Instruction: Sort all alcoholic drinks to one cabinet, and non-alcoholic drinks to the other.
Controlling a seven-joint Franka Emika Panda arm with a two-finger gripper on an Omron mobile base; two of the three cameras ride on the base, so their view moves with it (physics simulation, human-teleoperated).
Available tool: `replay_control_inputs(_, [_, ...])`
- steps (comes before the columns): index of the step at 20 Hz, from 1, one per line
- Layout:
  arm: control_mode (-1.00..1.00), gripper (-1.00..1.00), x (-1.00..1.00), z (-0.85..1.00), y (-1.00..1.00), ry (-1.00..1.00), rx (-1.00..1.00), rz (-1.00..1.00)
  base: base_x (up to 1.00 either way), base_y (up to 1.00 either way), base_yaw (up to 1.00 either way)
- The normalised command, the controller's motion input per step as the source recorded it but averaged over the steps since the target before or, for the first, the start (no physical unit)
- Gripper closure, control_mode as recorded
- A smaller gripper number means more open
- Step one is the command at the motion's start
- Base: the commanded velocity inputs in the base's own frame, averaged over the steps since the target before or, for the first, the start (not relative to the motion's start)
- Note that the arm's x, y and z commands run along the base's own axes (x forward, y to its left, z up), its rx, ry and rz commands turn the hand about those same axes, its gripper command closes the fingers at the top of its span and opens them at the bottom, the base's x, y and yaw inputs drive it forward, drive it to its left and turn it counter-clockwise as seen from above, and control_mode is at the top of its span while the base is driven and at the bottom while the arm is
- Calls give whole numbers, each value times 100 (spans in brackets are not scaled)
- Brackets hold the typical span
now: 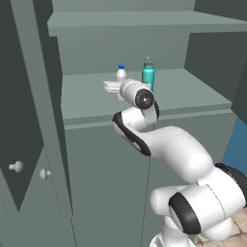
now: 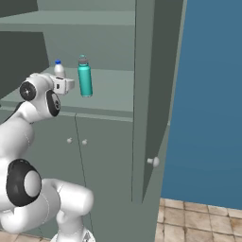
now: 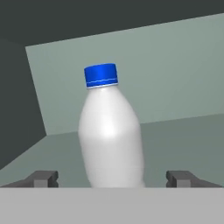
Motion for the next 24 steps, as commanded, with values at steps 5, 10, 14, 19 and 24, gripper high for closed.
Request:
replay_control_inputs(5, [-100, -100, -20, 8, 1, 0, 0, 0, 0, 0, 0])
replay_control_inputs(10, [-100, -100, -36, 23, 2, 0, 0, 0, 0, 0, 0])
replay_control_inputs(14, [-100, -100, -47, 26, 0, 0, 0, 0, 0, 0, 0])
replay_control_inputs(19, [-100, -100, -61, 25, 0, 0, 0, -3, 0, 0, 0])
replay_control_inputs(24, [-100, -100, -71, 28, 0, 0, 0, -7, 0, 0, 0])
